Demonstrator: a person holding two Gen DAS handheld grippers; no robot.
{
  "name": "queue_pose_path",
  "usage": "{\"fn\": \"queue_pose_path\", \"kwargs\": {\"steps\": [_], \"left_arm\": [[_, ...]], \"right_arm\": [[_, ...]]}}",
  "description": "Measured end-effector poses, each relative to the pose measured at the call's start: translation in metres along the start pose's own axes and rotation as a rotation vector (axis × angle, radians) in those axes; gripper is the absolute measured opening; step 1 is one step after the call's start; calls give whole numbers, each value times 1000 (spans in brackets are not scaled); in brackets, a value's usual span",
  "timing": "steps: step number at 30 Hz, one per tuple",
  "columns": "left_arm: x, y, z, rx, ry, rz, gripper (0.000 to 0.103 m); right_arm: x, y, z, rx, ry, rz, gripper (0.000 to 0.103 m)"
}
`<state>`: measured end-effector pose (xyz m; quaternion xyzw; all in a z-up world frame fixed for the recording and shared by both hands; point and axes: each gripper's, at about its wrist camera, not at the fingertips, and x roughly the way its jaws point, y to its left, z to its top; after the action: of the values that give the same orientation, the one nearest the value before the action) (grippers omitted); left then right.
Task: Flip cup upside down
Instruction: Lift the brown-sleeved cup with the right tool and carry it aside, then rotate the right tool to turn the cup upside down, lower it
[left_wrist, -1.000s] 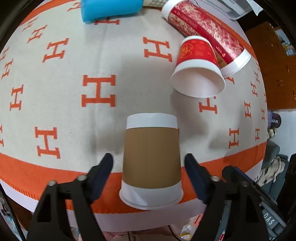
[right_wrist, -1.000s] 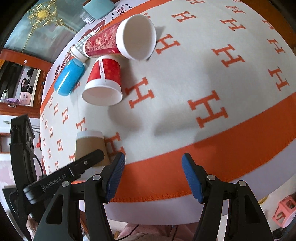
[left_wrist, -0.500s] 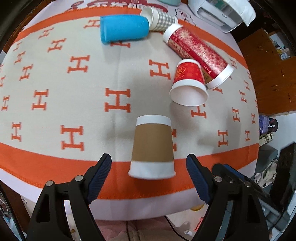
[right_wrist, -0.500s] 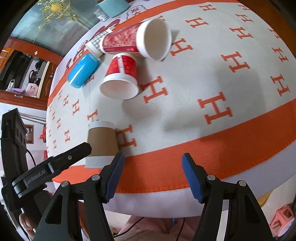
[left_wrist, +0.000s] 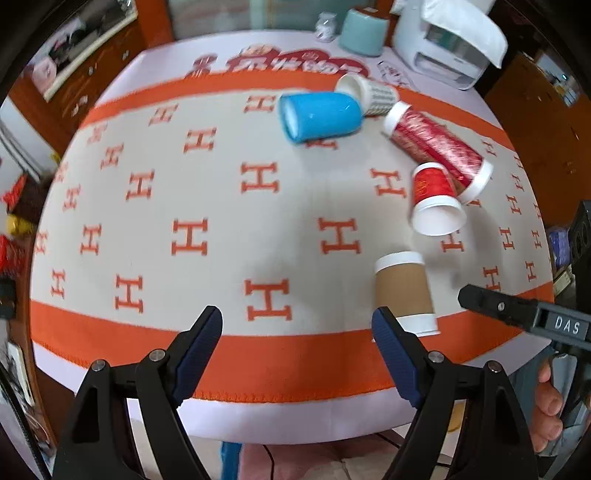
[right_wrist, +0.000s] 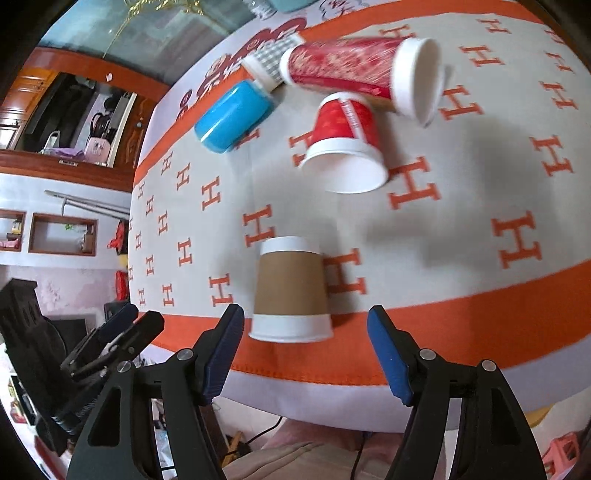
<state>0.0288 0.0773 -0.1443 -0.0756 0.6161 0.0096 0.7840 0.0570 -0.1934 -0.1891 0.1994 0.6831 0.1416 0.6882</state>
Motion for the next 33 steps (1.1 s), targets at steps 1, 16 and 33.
{"fn": "queue_pose_path", "kwargs": {"steps": [1,16,33], "left_arm": [[5,5,1,-11,15,-10,82],[54,22,19,26,124,-21,82],[70,17,30,56,151,-27,82]], "right_arm": [[4,2,4,2,9,0,70],[84,11,40,50,156,-49,70],[114,20,53,33,205,-63,60]]}}
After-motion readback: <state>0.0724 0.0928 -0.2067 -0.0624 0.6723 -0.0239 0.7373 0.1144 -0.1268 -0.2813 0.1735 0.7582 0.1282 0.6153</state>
